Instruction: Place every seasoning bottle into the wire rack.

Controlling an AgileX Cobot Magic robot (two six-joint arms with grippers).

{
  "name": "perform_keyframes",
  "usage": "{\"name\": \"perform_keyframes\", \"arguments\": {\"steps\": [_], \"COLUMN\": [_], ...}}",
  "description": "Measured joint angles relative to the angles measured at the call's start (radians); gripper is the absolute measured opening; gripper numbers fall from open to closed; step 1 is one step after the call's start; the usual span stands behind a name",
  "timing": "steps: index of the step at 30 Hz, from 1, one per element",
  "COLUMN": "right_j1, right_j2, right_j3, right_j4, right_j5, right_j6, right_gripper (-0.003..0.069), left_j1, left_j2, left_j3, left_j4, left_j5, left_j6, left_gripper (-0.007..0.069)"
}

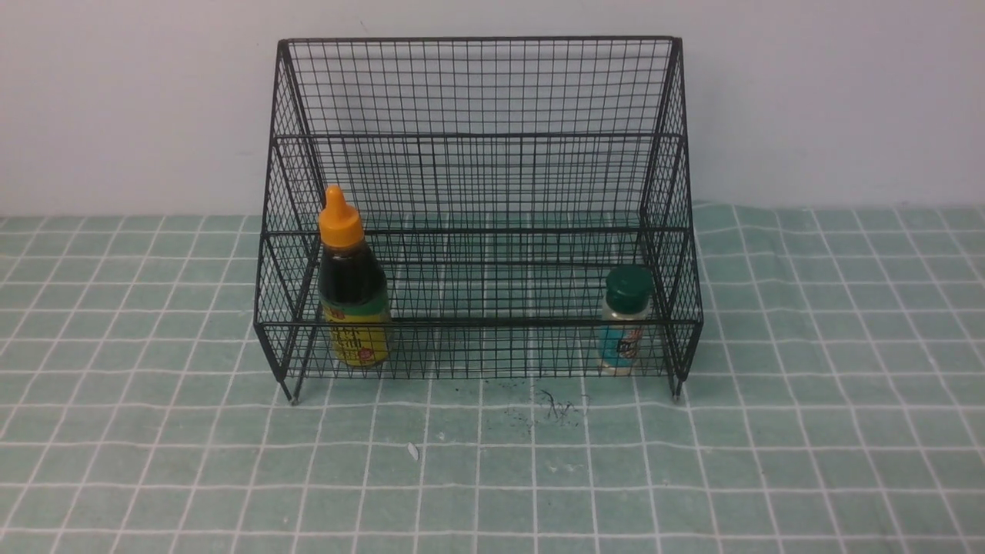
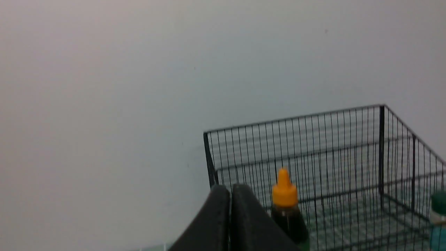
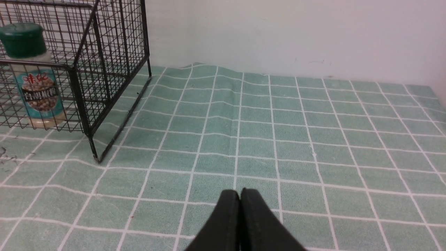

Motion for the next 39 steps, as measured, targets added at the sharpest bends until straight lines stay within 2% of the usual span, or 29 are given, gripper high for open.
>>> {"name": "perform_keyframes", "arguments": {"steps": [4, 9, 18, 39], "right_j1": [0.000, 0.000, 0.000, 0.000], "right_j2": [0.000, 0.000, 0.000, 0.000], "right_j3": [0.000, 0.000, 0.000, 0.000], "right_j4": [0.000, 0.000, 0.000, 0.000], "right_j5": [0.000, 0.000, 0.000, 0.000], "right_j6": [0.000, 0.000, 0.000, 0.000], "right_gripper": [-0.0015, -0.0015, -0.0015, -0.0015], "left_j1": [0.025, 0.097, 0.125, 0.125], "left_j2": [-0.026, -0.042, -0.042, -0.042], "left_j3": [0.160, 0.302, 0.311, 0.311], "left_j4": [-0.037, -0.067, -0.084, -0.085], "left_j5": [-0.005, 0.004, 0.165, 0.166], "left_j6": [0.076, 0.092, 0.092, 0.090], "left_gripper": [-0.0006, -0.0006, -0.0006, -0.0006]}}
